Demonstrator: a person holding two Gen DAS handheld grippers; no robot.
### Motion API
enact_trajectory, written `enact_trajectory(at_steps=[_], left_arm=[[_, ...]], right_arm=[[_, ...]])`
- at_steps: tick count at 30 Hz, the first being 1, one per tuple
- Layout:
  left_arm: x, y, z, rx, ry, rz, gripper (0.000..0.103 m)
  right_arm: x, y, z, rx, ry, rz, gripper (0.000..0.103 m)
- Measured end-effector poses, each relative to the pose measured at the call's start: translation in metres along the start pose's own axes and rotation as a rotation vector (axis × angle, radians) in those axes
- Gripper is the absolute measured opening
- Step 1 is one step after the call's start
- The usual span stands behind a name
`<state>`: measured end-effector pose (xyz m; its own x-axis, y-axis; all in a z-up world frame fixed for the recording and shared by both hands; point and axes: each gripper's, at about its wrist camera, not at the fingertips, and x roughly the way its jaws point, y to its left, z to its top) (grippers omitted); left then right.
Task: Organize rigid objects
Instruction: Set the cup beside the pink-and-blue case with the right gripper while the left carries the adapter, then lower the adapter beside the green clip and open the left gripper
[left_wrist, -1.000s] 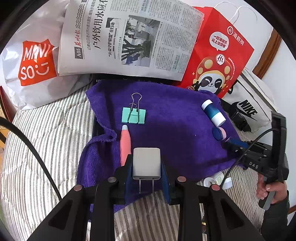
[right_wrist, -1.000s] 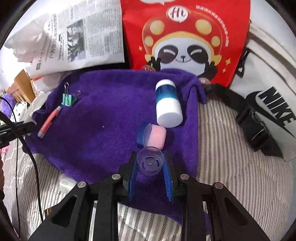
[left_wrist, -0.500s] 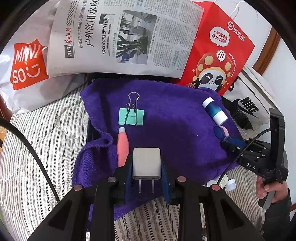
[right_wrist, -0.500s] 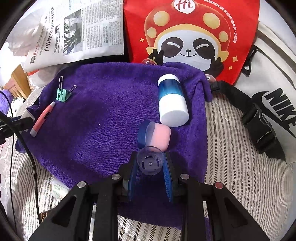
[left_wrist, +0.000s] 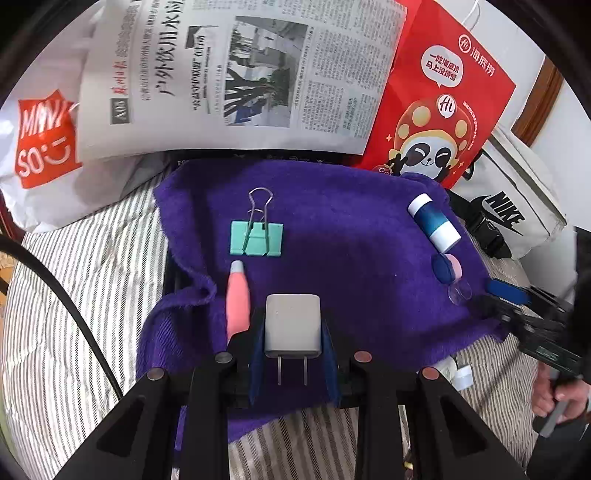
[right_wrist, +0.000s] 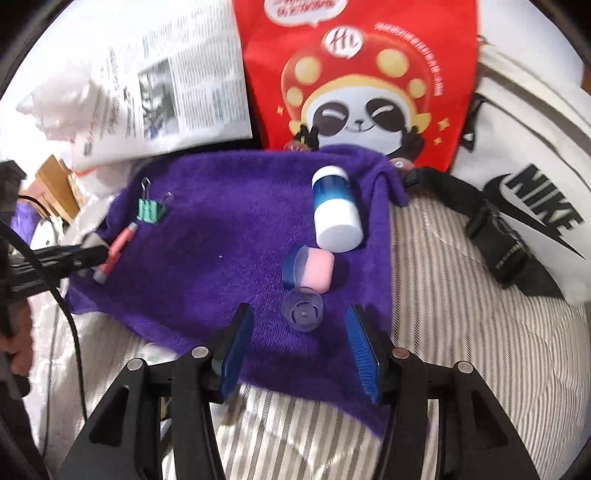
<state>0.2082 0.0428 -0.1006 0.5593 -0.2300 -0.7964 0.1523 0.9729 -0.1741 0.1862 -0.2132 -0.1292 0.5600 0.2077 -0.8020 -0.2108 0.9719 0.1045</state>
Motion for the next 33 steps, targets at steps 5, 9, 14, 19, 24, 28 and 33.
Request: enact_trajectory(at_steps=[5,9,14,19,24,28,33], left_arm=[[0.019,-0.002,0.01,0.019,0.025,0.037,0.026],[0.033,0.007,0.02,-0.039,0.035,0.023,0.026],[0.047,0.003,0.026,-0.023,0.047,0.047,0.026],[0.055,-0.009,0.029,0.032,0.043,0.112,0.026],[0.06,-0.022,0.027,0.091,0.041,0.177,0.027],[0.061,-0.025,0.025,0.099,0.026,0.185,0.027],[0.057,-0.025,0.02,0.1,0.049,0.181,0.039]], right_arm=[[-0.024,-0.002,-0.013,0.029,-0.036,0.001,0.052],[-0.036,-0.003,-0.023,0.035,-0.047,-0.013,0.052],[-0.045,0.002,-0.035,0.007,-0.042,-0.017,0.052],[-0.053,0.003,-0.046,0.011,-0.04,0.001,0.052],[-0.054,0.0,-0.056,0.027,-0.031,0.007,0.052],[-0.055,-0.001,-0.062,0.039,-0.028,0.013,0.052],[-0.062,-0.001,-0.069,0.049,-0.035,0.033,0.052]])
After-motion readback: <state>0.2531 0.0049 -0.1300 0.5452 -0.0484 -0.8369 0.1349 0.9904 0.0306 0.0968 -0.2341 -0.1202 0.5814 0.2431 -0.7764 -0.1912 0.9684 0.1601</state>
